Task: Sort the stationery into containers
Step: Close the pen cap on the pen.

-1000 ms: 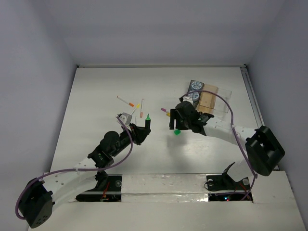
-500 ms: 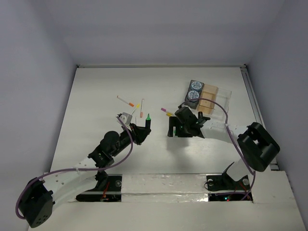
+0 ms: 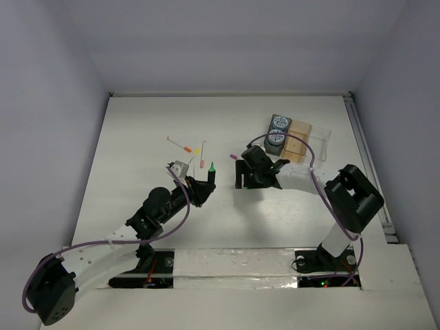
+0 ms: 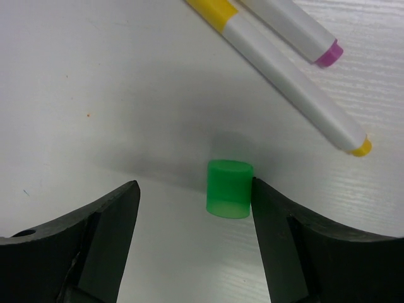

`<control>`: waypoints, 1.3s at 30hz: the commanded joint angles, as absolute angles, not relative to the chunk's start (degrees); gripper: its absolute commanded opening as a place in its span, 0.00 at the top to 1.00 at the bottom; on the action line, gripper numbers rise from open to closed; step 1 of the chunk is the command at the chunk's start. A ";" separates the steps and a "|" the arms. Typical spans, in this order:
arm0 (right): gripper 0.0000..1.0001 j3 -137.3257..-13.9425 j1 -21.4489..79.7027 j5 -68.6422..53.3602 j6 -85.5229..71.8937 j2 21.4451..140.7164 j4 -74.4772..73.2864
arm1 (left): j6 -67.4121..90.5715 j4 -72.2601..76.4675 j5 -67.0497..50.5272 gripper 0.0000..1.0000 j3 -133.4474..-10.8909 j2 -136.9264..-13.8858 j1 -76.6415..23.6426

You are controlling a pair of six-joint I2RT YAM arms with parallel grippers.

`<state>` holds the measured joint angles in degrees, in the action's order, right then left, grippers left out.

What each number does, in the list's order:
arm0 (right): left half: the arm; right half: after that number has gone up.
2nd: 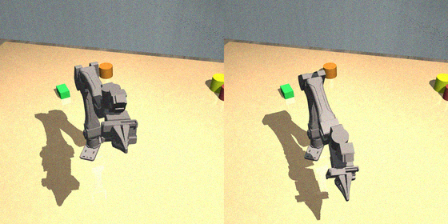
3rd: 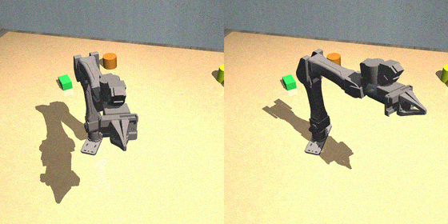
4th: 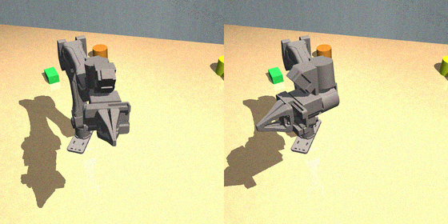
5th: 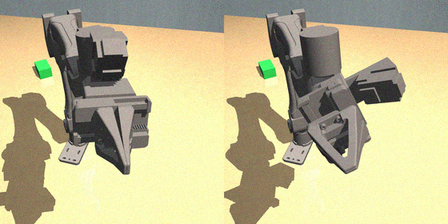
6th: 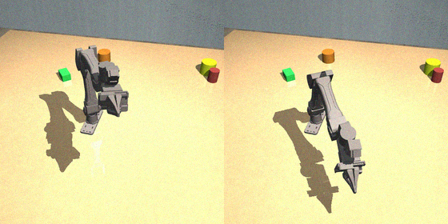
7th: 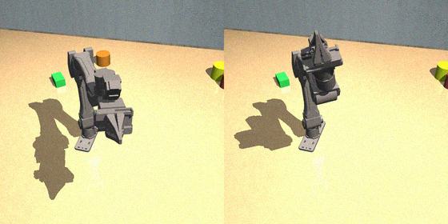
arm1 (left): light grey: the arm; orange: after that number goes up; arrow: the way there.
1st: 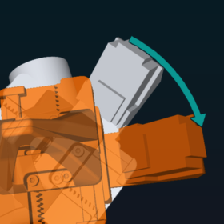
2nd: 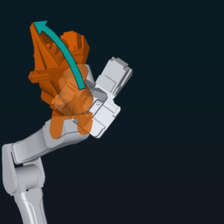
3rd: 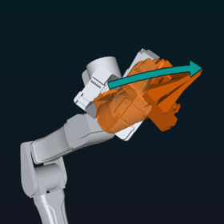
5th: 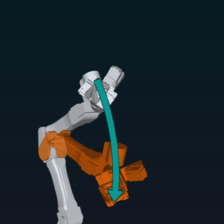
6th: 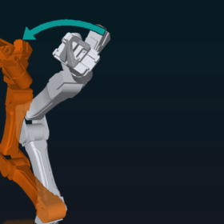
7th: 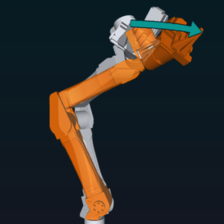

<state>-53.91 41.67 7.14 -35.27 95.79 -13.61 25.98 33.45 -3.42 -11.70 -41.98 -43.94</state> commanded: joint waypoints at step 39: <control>0.80 -63.10 41.75 15.21 -24.79 105.03 -28.56 | 25.58 36.30 -3.87 1.00 -12.04 -42.01 -44.21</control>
<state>-63.72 41.69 14.68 -25.08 103.20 -24.23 25.96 33.45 -3.40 -11.70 -41.95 -43.94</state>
